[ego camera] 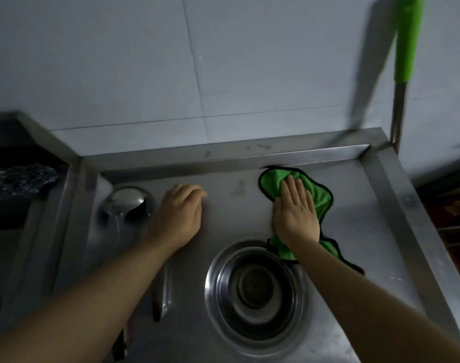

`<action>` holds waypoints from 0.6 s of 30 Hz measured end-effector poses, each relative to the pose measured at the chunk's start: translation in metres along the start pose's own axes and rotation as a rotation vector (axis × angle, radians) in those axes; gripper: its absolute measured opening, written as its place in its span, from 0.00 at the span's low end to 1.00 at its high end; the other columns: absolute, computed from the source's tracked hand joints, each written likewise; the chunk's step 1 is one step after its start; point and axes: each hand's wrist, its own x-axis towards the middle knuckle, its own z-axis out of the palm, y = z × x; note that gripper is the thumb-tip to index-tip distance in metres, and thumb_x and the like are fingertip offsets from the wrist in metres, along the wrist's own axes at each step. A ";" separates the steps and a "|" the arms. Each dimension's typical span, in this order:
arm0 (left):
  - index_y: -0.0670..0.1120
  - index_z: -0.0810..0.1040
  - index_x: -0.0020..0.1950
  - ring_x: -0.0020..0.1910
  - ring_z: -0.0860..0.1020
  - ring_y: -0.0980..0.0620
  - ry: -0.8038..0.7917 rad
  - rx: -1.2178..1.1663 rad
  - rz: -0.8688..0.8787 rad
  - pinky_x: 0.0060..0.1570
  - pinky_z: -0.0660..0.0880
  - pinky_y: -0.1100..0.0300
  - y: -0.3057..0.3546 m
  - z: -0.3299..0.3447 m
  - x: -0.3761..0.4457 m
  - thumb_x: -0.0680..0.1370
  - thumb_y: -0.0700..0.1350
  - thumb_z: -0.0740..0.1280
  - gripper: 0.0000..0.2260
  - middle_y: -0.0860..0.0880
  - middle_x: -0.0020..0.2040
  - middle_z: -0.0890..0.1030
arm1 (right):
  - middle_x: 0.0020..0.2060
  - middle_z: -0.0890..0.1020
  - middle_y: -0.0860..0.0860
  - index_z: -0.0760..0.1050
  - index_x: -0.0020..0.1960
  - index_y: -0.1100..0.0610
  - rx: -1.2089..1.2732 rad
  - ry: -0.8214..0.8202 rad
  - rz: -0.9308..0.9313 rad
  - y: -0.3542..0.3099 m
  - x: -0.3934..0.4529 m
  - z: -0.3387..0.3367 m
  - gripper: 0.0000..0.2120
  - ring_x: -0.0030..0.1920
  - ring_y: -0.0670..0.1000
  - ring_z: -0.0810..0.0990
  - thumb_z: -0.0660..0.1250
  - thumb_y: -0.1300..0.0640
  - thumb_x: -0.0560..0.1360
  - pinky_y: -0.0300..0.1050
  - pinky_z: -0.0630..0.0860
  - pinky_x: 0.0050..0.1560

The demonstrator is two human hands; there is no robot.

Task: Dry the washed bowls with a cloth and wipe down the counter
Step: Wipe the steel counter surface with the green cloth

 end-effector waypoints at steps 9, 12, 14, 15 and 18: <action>0.41 0.81 0.53 0.52 0.77 0.41 0.005 -0.013 -0.099 0.56 0.73 0.48 -0.021 -0.027 -0.026 0.79 0.41 0.56 0.14 0.44 0.52 0.81 | 0.79 0.58 0.53 0.60 0.79 0.57 0.068 -0.041 -0.259 -0.162 -0.060 0.059 0.26 0.80 0.55 0.50 0.47 0.49 0.84 0.53 0.46 0.77; 0.41 0.81 0.53 0.51 0.77 0.40 0.004 -0.054 -0.084 0.54 0.75 0.46 -0.013 -0.025 -0.031 0.80 0.41 0.56 0.14 0.44 0.52 0.81 | 0.80 0.55 0.51 0.56 0.80 0.55 0.064 -0.107 -0.387 -0.161 -0.077 0.062 0.26 0.80 0.53 0.47 0.48 0.49 0.84 0.53 0.44 0.77; 0.41 0.81 0.54 0.53 0.77 0.42 -0.002 -0.082 -0.078 0.55 0.76 0.47 -0.005 -0.025 -0.032 0.80 0.41 0.57 0.13 0.45 0.53 0.81 | 0.80 0.56 0.50 0.56 0.80 0.54 0.047 -0.142 -0.525 -0.150 -0.099 0.061 0.26 0.80 0.53 0.48 0.50 0.49 0.85 0.53 0.46 0.78; 0.41 0.81 0.55 0.54 0.77 0.42 -0.009 -0.086 -0.069 0.56 0.76 0.47 -0.001 -0.025 -0.032 0.80 0.40 0.58 0.13 0.45 0.53 0.81 | 0.80 0.58 0.50 0.57 0.80 0.54 0.020 -0.168 -0.605 -0.145 -0.110 0.060 0.25 0.80 0.53 0.50 0.51 0.49 0.84 0.53 0.48 0.78; 0.41 0.81 0.55 0.55 0.77 0.42 -0.017 -0.078 -0.032 0.55 0.76 0.47 0.014 -0.025 -0.027 0.80 0.40 0.58 0.12 0.45 0.53 0.80 | 0.78 0.63 0.49 0.58 0.79 0.53 -0.065 -0.184 -0.728 -0.123 -0.096 0.057 0.25 0.79 0.53 0.56 0.50 0.47 0.84 0.54 0.57 0.78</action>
